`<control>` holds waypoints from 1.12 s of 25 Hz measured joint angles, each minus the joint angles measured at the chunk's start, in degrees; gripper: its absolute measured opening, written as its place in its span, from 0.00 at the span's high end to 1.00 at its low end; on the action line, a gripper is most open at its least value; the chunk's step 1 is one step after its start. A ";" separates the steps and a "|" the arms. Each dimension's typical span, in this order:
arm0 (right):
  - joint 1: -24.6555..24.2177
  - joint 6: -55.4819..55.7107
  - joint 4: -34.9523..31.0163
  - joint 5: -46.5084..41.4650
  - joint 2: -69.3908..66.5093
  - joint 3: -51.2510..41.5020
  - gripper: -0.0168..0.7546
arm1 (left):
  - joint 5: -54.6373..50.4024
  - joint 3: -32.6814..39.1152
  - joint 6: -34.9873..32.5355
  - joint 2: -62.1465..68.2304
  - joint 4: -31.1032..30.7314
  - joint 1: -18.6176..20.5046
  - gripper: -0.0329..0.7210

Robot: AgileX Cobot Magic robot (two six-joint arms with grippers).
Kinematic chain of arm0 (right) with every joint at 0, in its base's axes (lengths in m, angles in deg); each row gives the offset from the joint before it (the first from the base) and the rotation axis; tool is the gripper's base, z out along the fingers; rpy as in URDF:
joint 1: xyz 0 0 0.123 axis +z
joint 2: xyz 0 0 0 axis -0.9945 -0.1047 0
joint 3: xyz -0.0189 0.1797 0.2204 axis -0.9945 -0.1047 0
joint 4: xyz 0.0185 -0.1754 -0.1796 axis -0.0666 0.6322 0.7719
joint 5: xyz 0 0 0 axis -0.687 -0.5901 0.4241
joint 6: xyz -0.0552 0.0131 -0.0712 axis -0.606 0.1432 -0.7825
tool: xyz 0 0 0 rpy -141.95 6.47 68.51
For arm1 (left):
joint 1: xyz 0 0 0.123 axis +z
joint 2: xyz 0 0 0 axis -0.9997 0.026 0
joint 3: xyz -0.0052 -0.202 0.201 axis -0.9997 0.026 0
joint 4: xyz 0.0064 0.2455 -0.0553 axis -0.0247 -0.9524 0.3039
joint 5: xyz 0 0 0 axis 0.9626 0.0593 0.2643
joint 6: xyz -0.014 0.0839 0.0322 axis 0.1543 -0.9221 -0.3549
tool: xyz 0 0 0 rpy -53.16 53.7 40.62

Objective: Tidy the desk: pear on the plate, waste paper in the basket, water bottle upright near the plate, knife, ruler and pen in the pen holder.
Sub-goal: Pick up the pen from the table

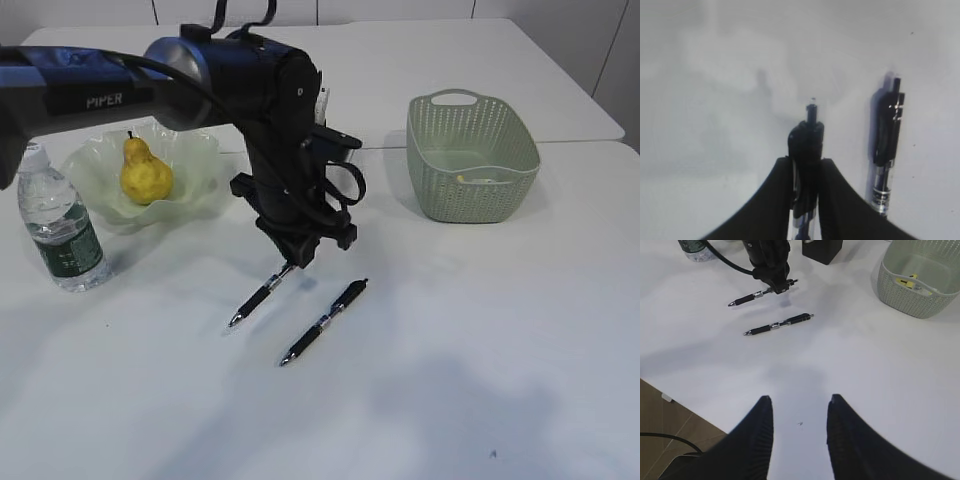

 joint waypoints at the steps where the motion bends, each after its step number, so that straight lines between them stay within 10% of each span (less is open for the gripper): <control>1: 0.00 0.00 0.00 0.00 0.00 0.00 0.59 | 0.00 -0.78 0.00 0.00 0.41 0.00 0.84; 28: 0.00 0.00 0.00 0.00 0.00 0.00 0.59 | 3.16 -3.89 0.00 -2.69 -2.33 0.00 0.84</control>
